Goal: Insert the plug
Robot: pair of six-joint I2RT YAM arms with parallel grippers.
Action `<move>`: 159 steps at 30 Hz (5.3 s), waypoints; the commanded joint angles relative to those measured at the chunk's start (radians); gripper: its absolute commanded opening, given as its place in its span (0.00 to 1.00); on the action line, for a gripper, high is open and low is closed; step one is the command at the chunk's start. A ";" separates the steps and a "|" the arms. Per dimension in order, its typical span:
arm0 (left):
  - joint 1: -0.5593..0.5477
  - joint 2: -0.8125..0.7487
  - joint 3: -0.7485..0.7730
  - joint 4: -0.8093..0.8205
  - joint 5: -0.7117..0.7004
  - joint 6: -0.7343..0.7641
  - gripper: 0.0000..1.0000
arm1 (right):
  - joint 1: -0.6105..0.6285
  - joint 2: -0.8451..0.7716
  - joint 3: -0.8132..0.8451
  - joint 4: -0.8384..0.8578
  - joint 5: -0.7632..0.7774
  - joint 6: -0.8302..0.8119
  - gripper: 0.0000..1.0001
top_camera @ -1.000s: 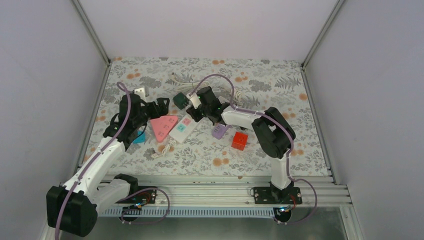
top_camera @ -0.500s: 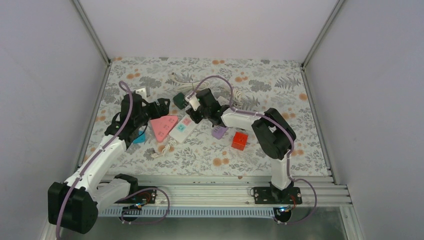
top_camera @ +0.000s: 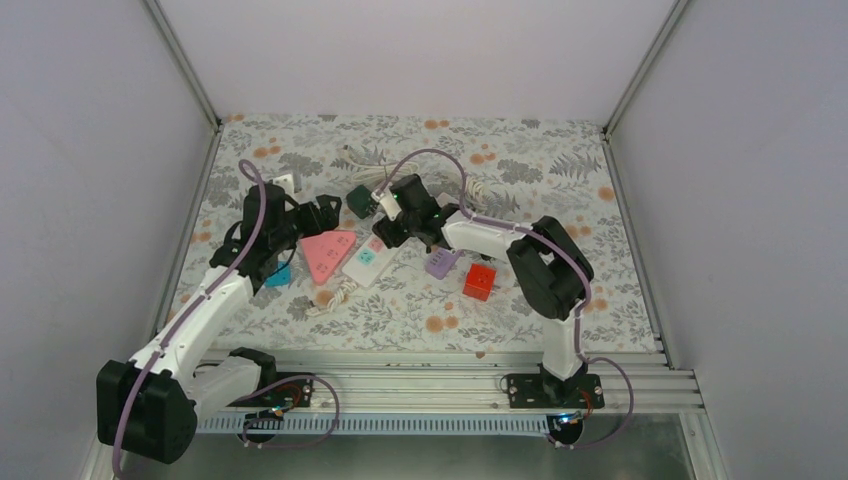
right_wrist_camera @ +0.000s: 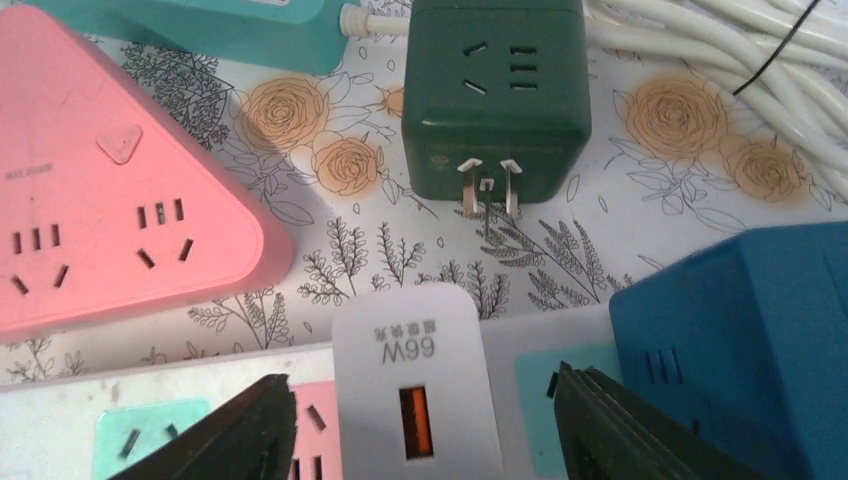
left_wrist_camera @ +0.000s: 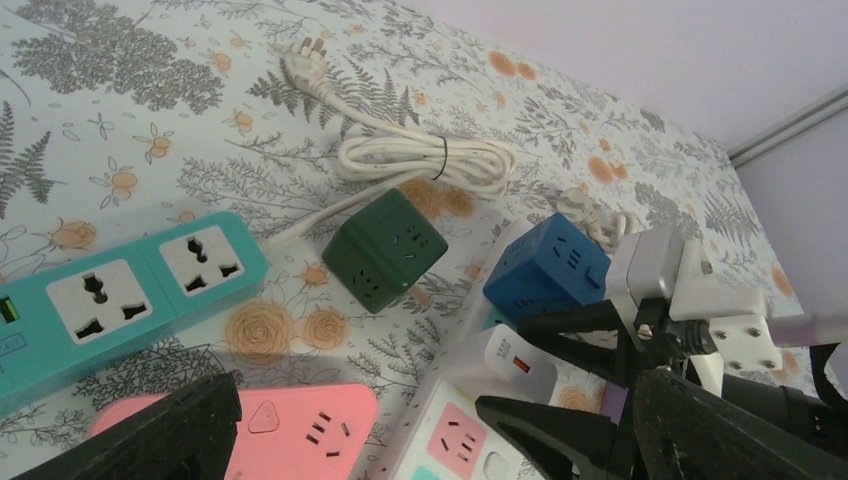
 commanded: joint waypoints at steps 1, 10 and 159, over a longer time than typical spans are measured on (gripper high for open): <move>0.006 0.001 0.048 -0.019 0.022 0.015 0.98 | 0.012 -0.117 -0.008 -0.023 0.028 0.112 0.73; 0.004 -0.002 0.071 -0.016 0.104 0.063 0.98 | 0.026 -0.430 -0.196 -0.274 0.401 0.599 0.89; -0.535 0.322 0.195 0.138 -0.006 -0.121 0.55 | -0.044 -0.885 -0.568 0.043 -0.074 1.289 0.87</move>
